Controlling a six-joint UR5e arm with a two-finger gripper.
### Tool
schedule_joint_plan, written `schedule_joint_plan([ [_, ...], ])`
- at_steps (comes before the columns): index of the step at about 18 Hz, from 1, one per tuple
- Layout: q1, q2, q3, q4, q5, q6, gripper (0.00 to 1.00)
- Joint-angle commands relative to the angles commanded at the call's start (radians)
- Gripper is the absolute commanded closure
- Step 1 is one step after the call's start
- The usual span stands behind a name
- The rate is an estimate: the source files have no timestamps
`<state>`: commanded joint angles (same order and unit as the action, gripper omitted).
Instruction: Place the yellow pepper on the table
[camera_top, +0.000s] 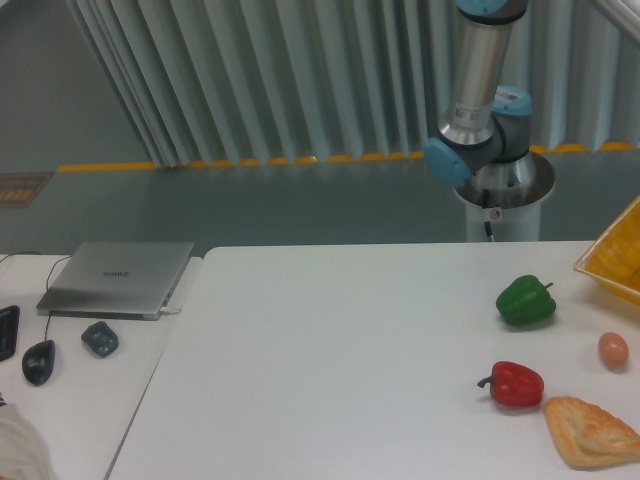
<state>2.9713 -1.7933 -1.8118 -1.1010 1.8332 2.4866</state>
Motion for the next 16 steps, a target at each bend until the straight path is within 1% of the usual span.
schedule_joint_plan([
  [1,0.002,0.011,0.008,-0.020,-0.017,-0.005,0.70],
  [2,0.002,0.025,0.023,-0.052,-0.055,-0.023,0.70],
  [3,0.000,0.034,0.038,-0.087,-0.069,-0.044,0.70],
  [5,-0.017,0.049,0.080,-0.163,-0.107,-0.137,0.70],
  [6,-0.034,0.055,0.094,-0.181,-0.120,-0.176,0.70],
  [10,-0.135,0.055,0.137,-0.224,-0.133,-0.343,0.70],
  [11,-0.168,0.057,0.146,-0.236,-0.152,-0.403,0.70],
  [16,-0.288,0.049,0.173,-0.232,-0.170,-0.624,0.70],
])
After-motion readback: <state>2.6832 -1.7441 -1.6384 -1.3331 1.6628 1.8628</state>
